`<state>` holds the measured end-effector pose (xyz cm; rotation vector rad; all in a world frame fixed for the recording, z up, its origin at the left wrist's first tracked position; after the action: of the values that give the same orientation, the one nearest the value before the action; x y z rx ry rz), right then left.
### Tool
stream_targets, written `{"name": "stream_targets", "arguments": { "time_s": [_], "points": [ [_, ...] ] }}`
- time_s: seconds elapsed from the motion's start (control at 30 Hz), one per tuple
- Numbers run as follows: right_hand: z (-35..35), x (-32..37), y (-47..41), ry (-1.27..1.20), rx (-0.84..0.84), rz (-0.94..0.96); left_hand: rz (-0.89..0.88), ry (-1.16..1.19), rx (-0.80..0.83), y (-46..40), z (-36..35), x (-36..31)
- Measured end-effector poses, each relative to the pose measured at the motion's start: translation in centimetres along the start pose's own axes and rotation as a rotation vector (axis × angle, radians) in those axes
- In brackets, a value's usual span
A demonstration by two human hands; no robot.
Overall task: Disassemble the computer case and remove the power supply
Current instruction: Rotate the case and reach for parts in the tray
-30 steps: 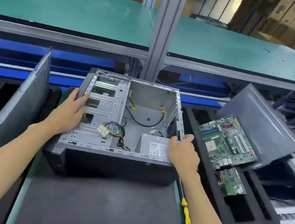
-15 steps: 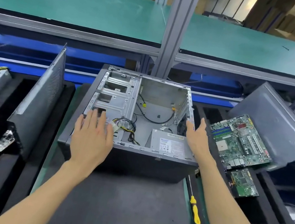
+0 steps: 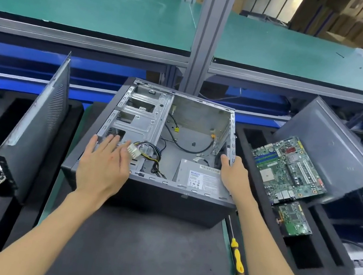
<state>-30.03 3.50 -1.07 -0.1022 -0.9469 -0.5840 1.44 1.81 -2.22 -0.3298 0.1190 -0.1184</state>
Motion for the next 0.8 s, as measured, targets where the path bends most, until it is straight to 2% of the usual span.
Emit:
{"name": "stream_targets", "arguments": {
  "time_s": [0.27, 0.5, 0.7, 0.8],
  "points": [
    [-0.4, 0.8, 2.7, 0.095, -0.019, -0.037, -0.088, 0.039, -0.05, -1.7, 0.3, 1.6],
    [-1.6, 1.6, 4.5, 0.176, 0.076, -0.071, -0.132, 0.115, -0.163, -3.6, 1.1, 5.1],
    [-1.5, 2.1, 5.1, 0.319, 0.193, -0.034, -0.104, 0.123, -0.038, -4.8, 0.3, 8.5],
    [0.4, 3.1, 4.1, 0.496, 0.107, -0.012, -0.169, 0.125, -0.019, -4.8, 0.7, 8.1]
  ]
}}
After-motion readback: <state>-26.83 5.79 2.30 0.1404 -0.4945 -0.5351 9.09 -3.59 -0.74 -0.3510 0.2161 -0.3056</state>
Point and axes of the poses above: each hand's wrist, its own y-axis away from the middle knuckle, its own z-axis out of the back of the hand, x = y × z, the point moved 2 cm from there along -y, towards the middle knuckle, and after that the axes turned 9 degrees about -y, right-handed, at the moved point
